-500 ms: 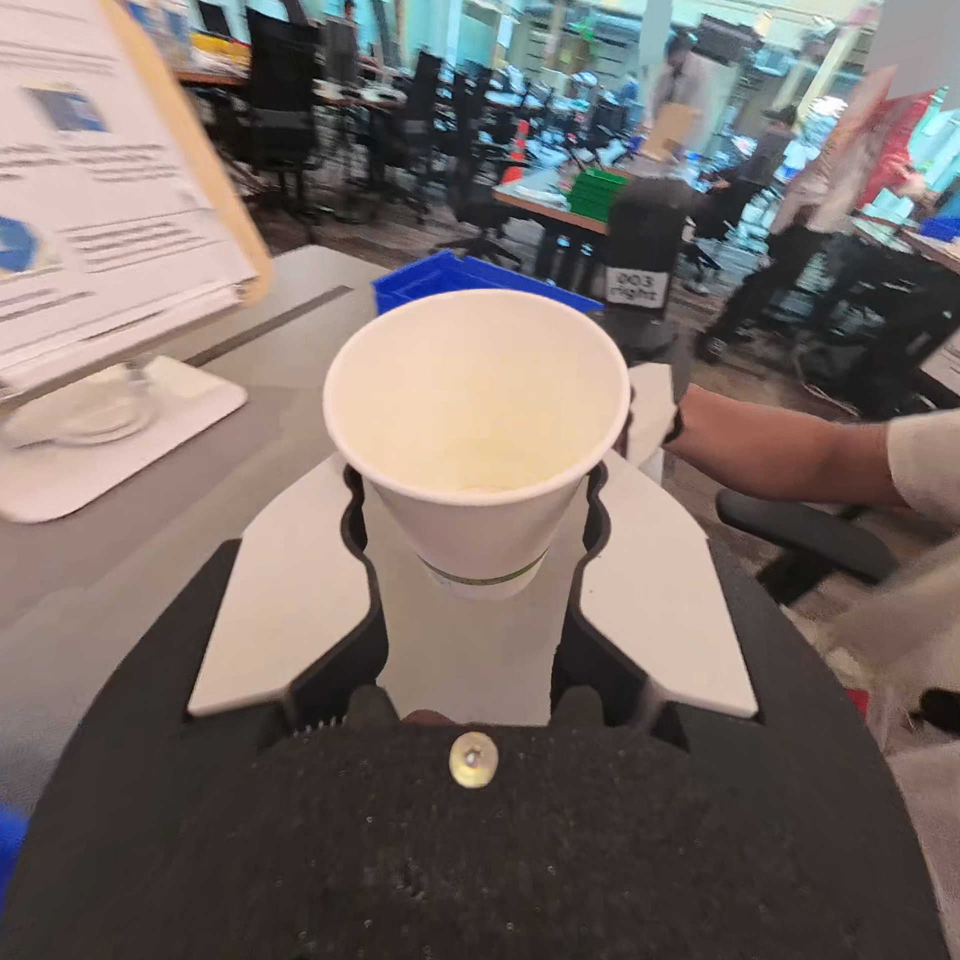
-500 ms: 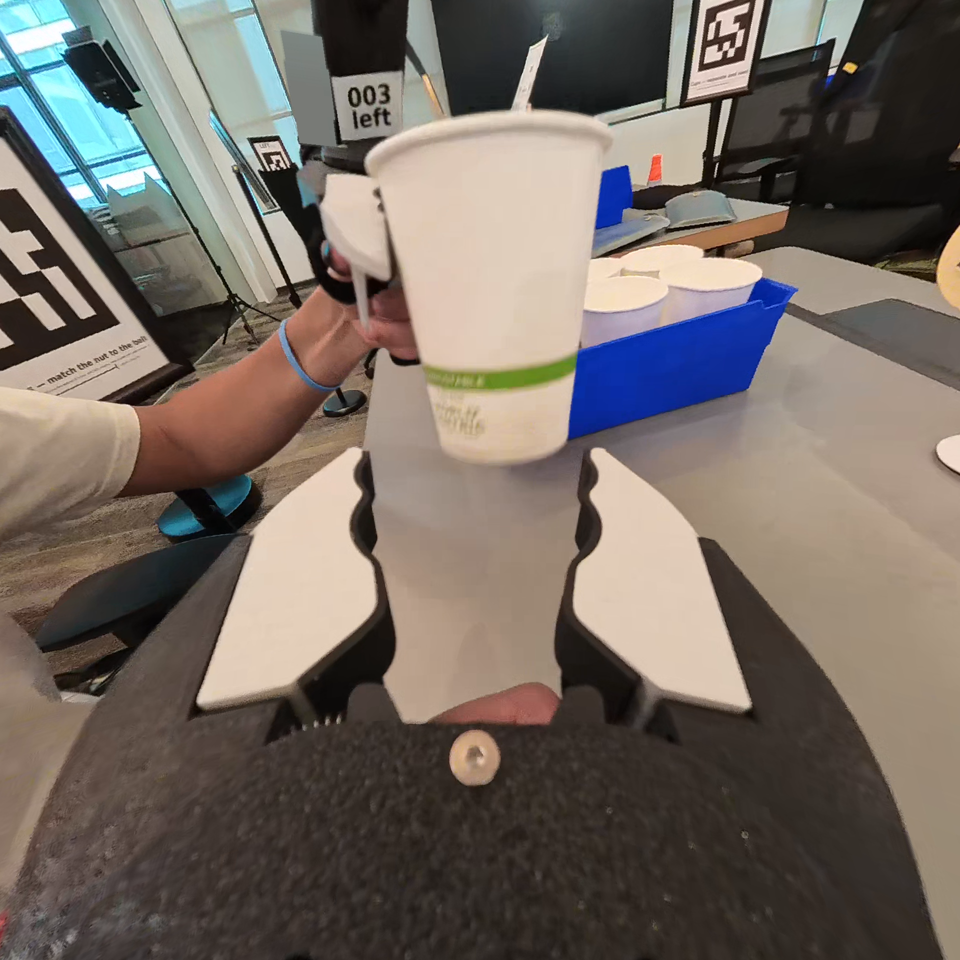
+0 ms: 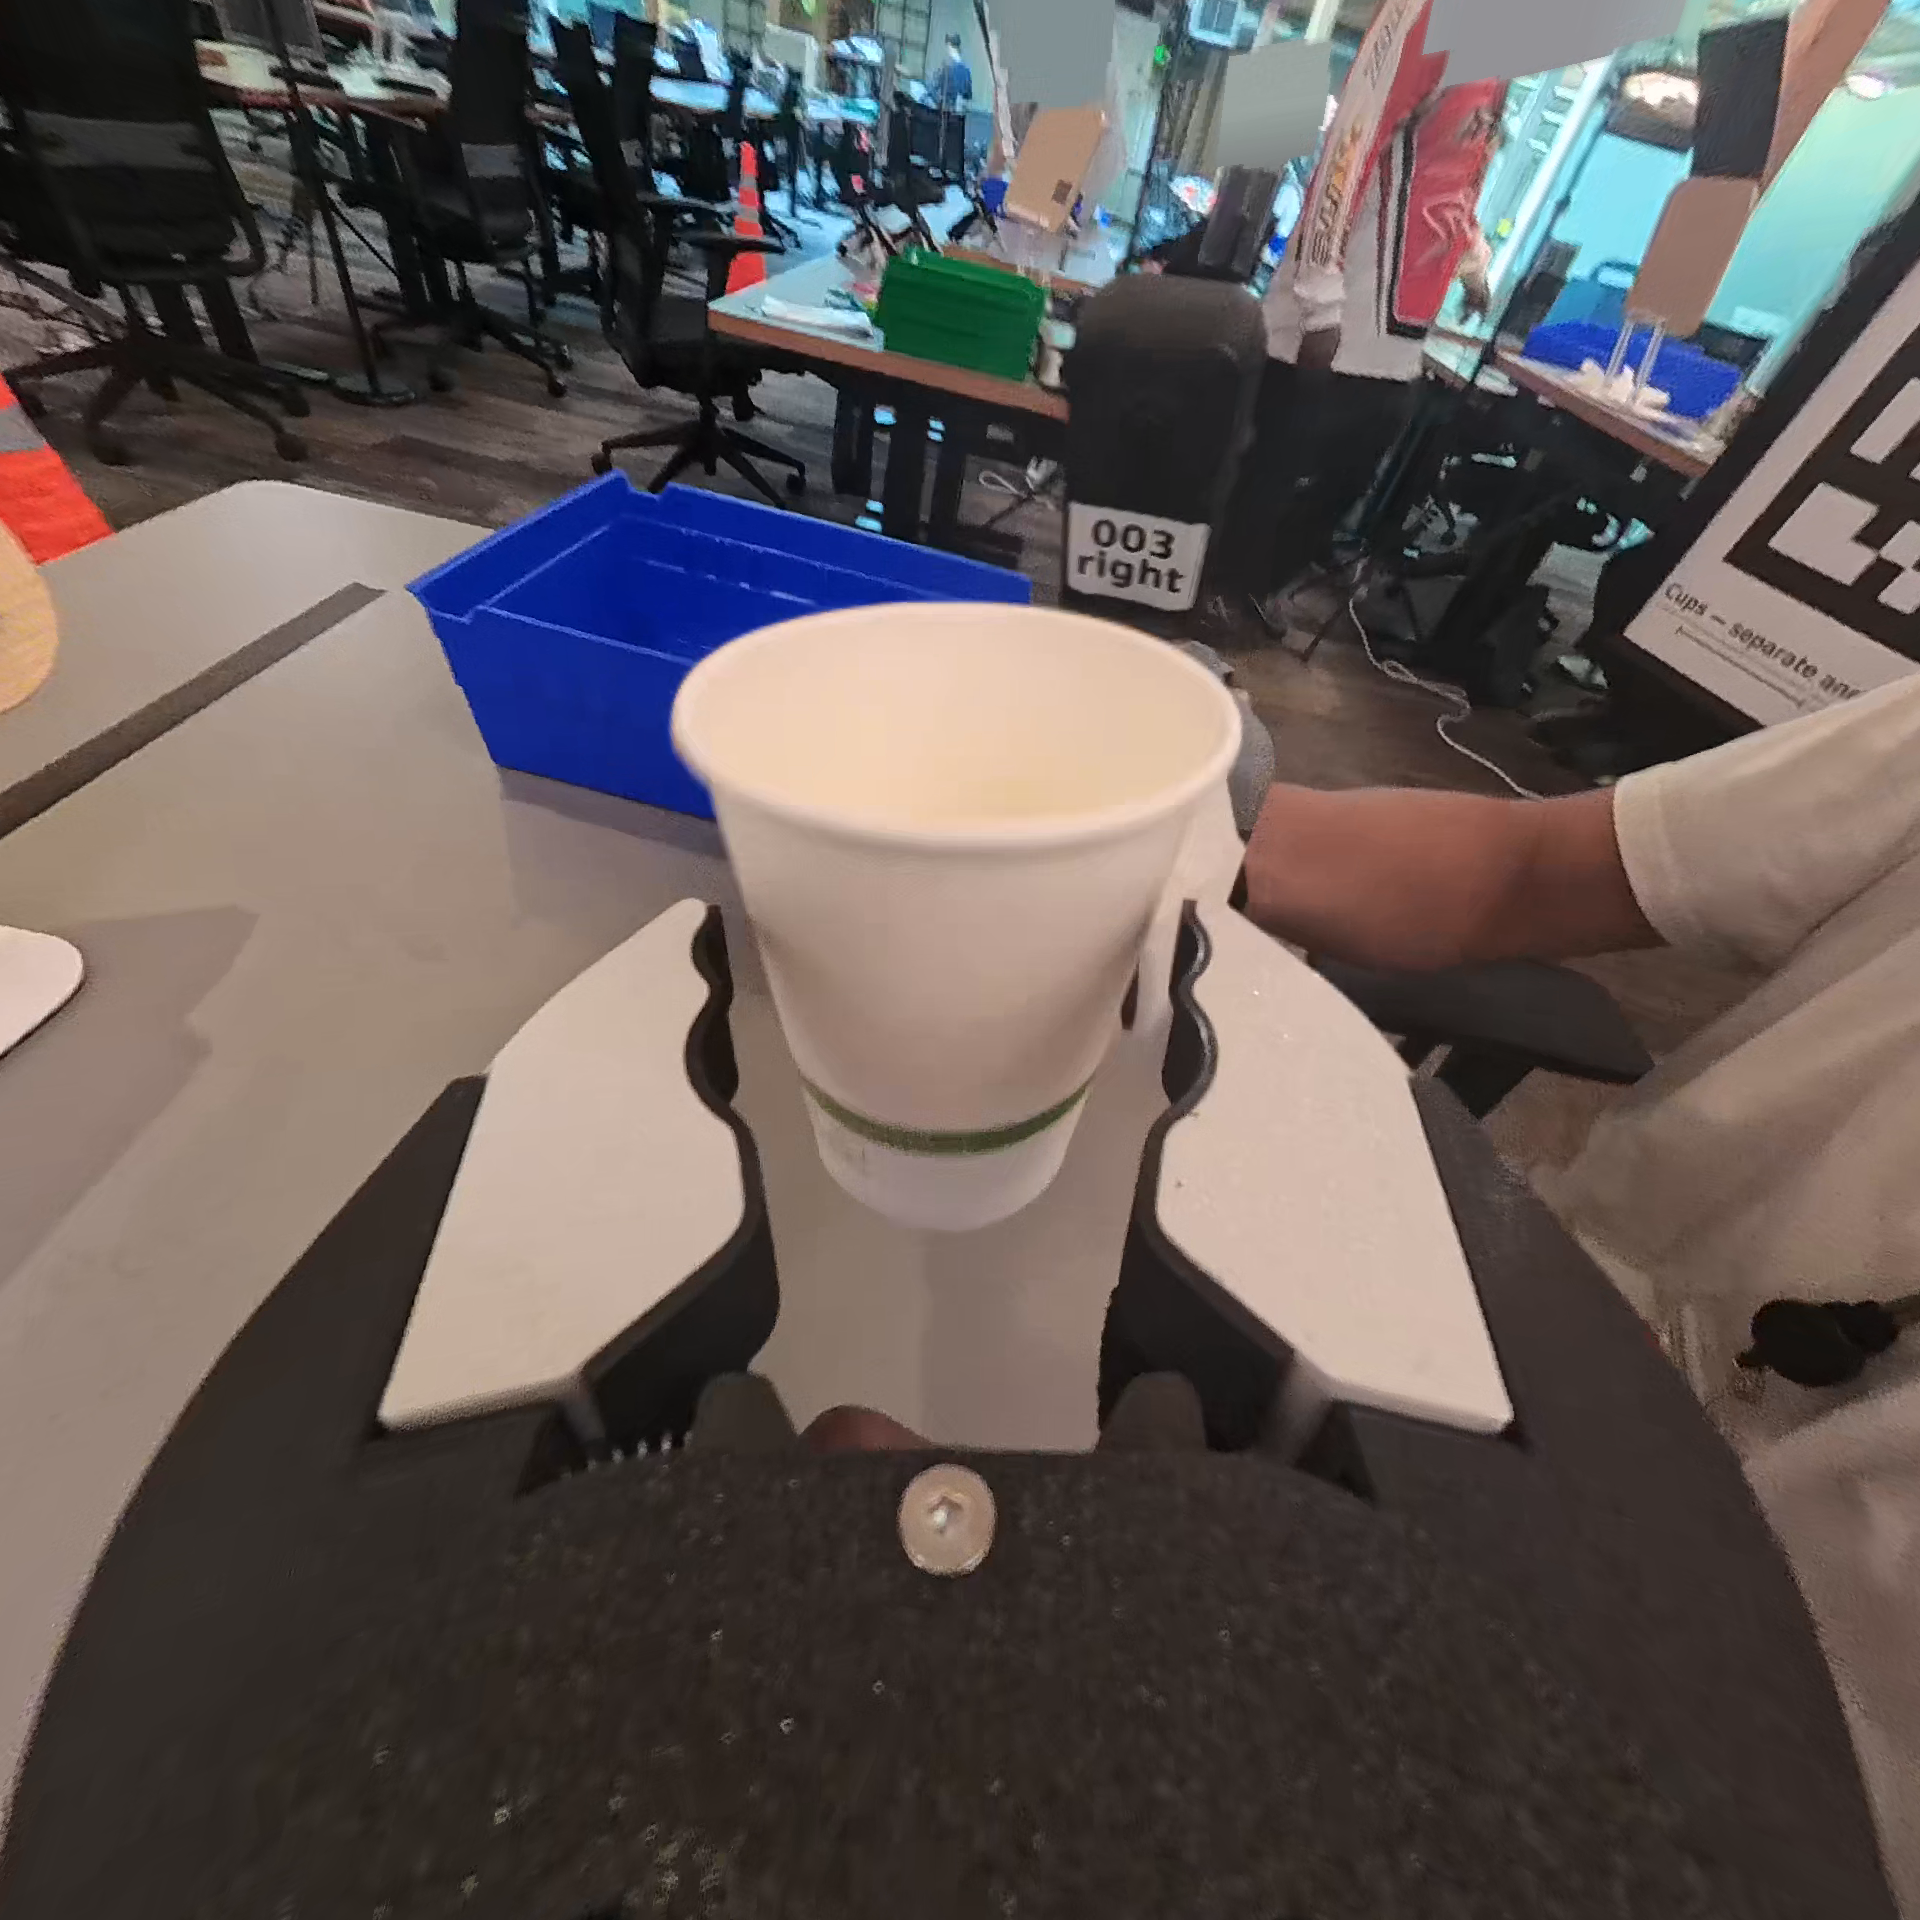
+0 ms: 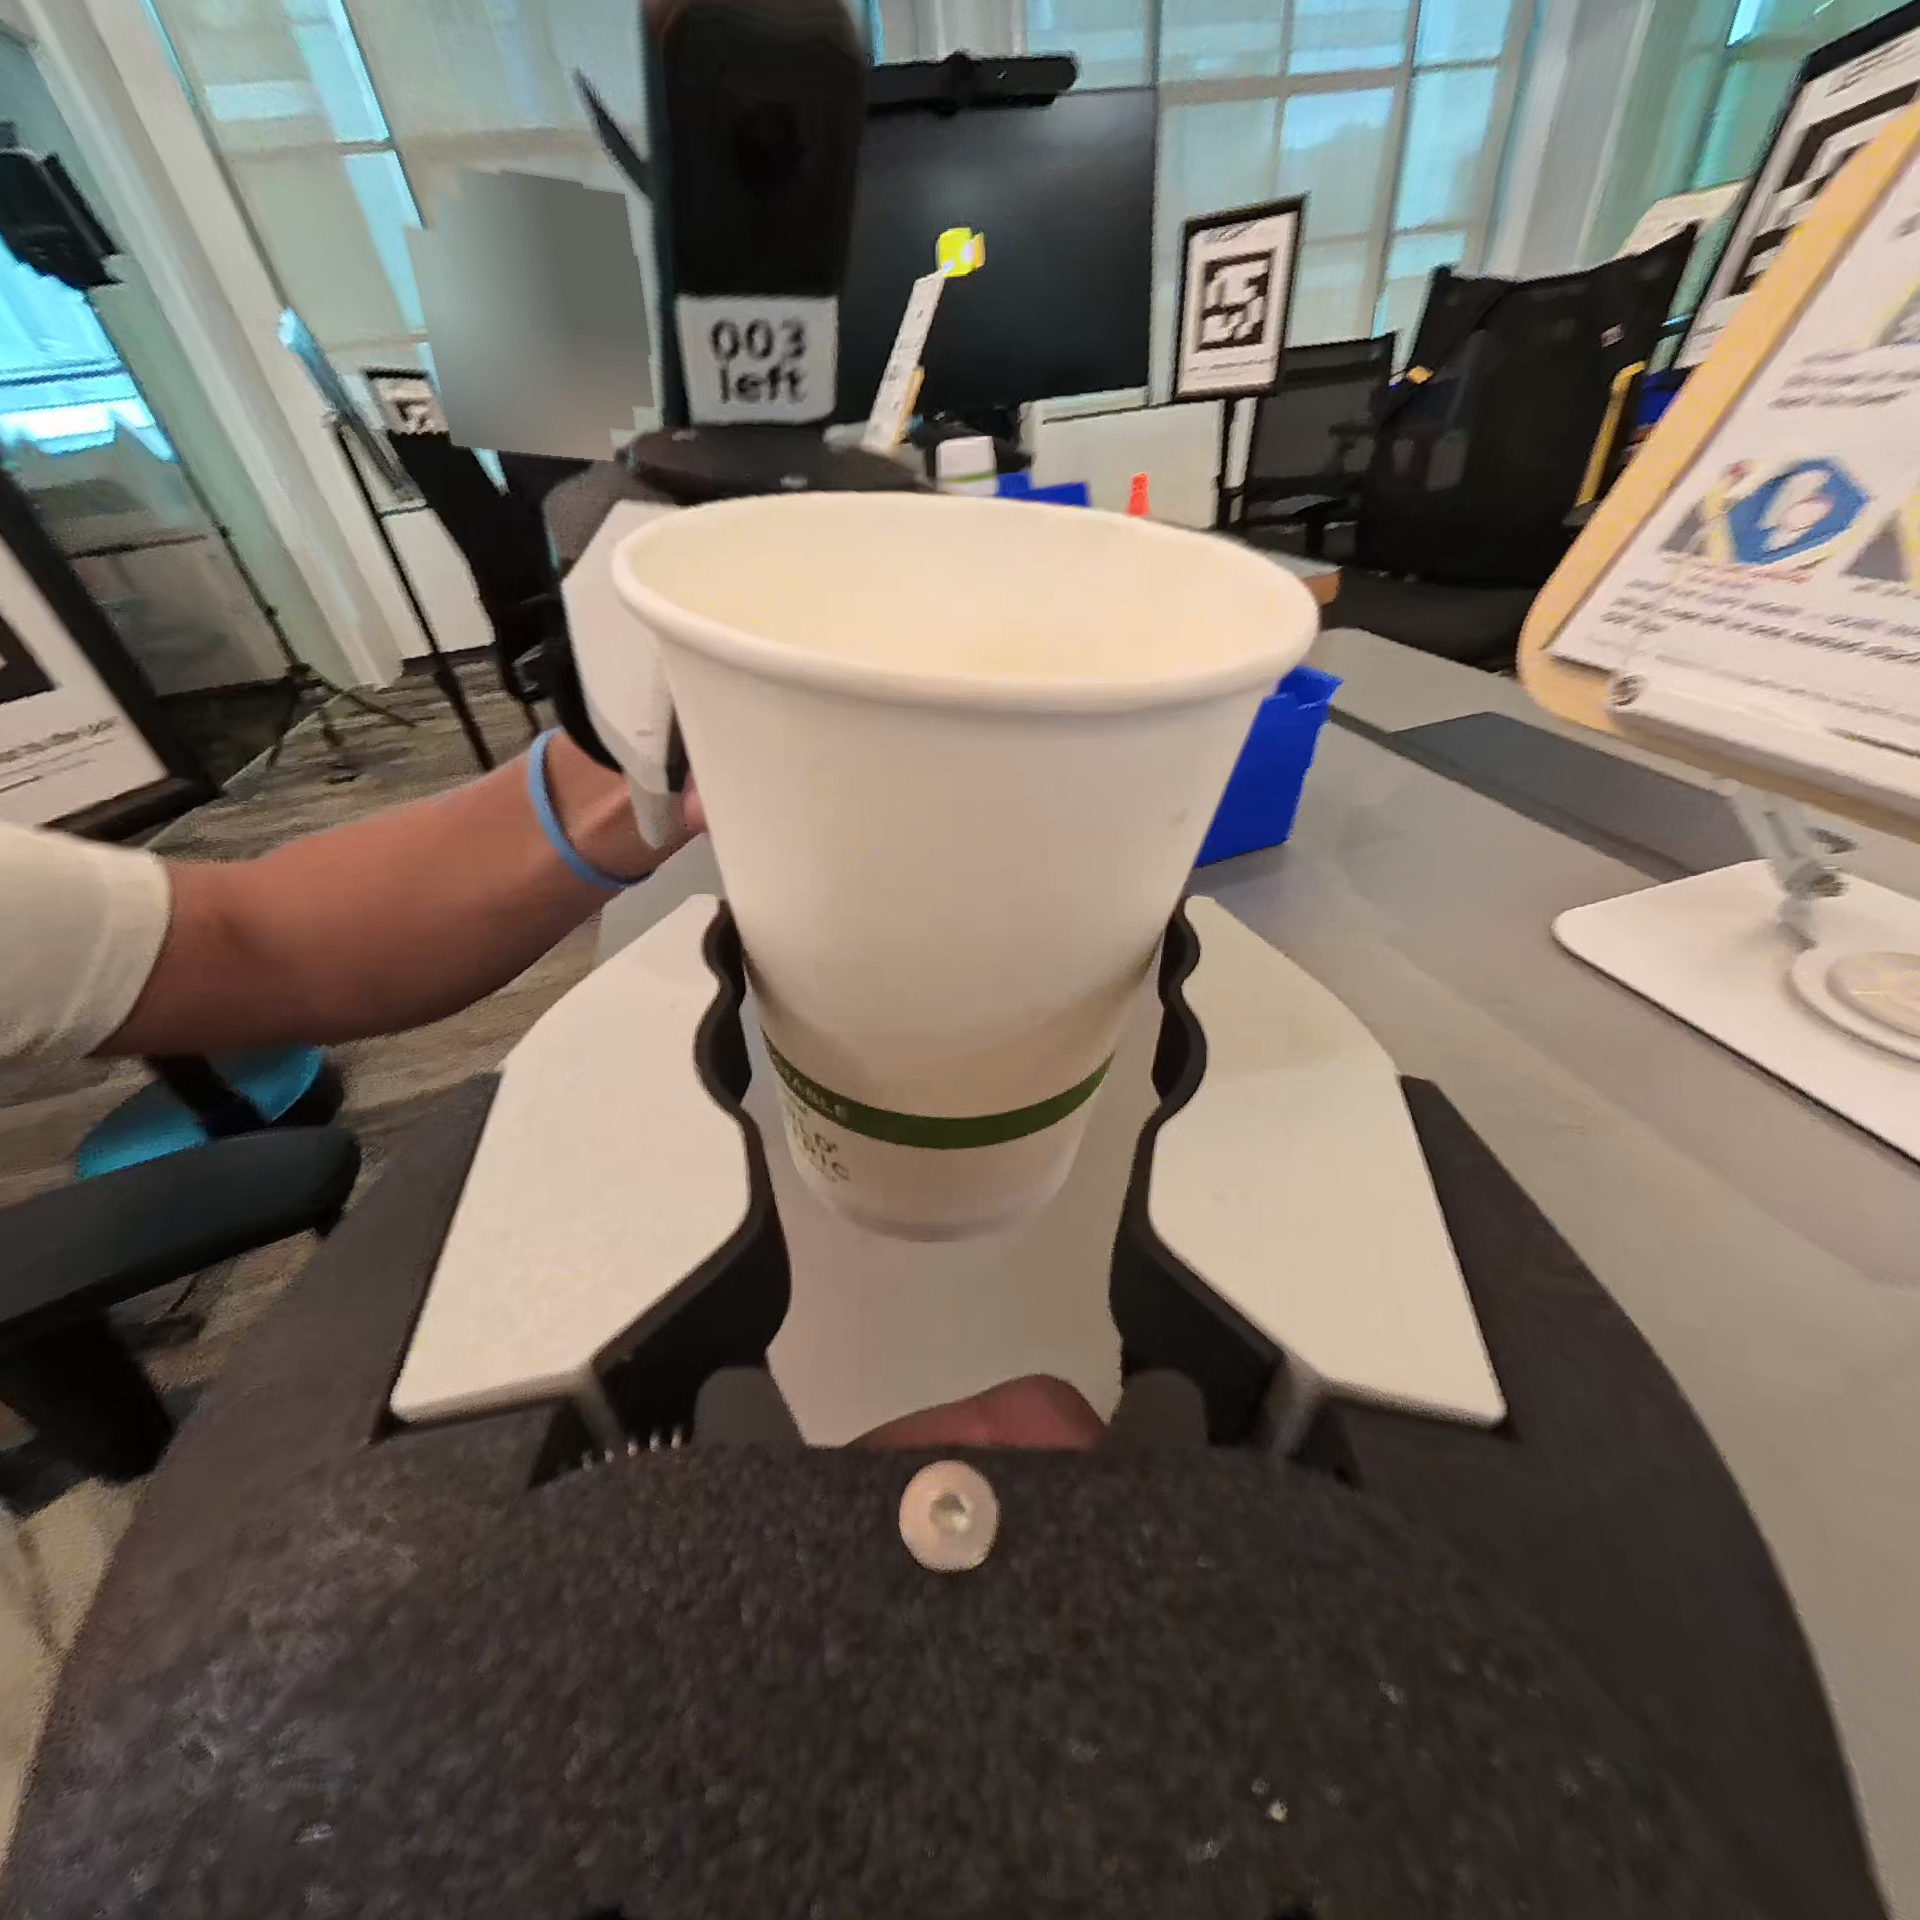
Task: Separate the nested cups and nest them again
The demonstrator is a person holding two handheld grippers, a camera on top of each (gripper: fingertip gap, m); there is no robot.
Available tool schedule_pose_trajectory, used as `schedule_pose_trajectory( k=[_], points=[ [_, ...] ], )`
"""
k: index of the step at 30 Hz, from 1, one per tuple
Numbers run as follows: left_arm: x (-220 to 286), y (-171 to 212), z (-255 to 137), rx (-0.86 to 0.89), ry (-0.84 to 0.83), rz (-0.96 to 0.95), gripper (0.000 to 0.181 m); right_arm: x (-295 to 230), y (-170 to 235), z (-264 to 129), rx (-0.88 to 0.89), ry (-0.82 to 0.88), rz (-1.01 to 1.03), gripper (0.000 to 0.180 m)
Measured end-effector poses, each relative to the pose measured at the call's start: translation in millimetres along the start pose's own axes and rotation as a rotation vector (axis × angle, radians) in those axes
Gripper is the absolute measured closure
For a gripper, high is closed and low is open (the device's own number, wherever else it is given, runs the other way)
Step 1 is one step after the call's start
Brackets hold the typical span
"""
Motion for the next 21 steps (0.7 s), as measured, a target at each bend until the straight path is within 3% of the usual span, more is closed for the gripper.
schedule_pose_trajectory(
  k=[4,7,11,14,17,21],
  points=[
    [7.8,4.7,-26.9,0.107,-0.135,-0.031,0.096,0.1,-10.5,-36.5,0.065,0.138,0.026,0.103],
    [2.7,28.6,-52.2,0.137,-0.431,-0.087,0.098,9.9,-19.6,-91.1,0.13,0.345,0.027,0.103],
    [3.8,74.7,-78.1,0.152,-0.724,-0.195,0.103,61.1,-15.3,-192.9,0.183,0.739,0.066,0.103],
    [16.2,97.8,-85.7,0.195,-0.768,-0.248,0.104,118.7,15.7,-246.8,0.137,0.968,0.145,0.103],
    [23.4,107.0,-90.1,0.232,-0.789,-0.276,0.106,170.8,49.1,-261.3,0.064,1.08,0.258,0.103],
    [28.0,105.2,-88.6,0.243,-0.778,-0.287,0.107,219.5,77.4,-248.0,-0.139,1.173,0.28,0.102]
  ],
)
Point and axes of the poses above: each gripper's, where its closed fingertips meet, z out along the fingers, y out of its underside, x = y × z across the jaws, the point moved 4 cm from there along -z, back along the fingers, and after that the axes turned 8 degrees about -x, right-handed, at the moved point
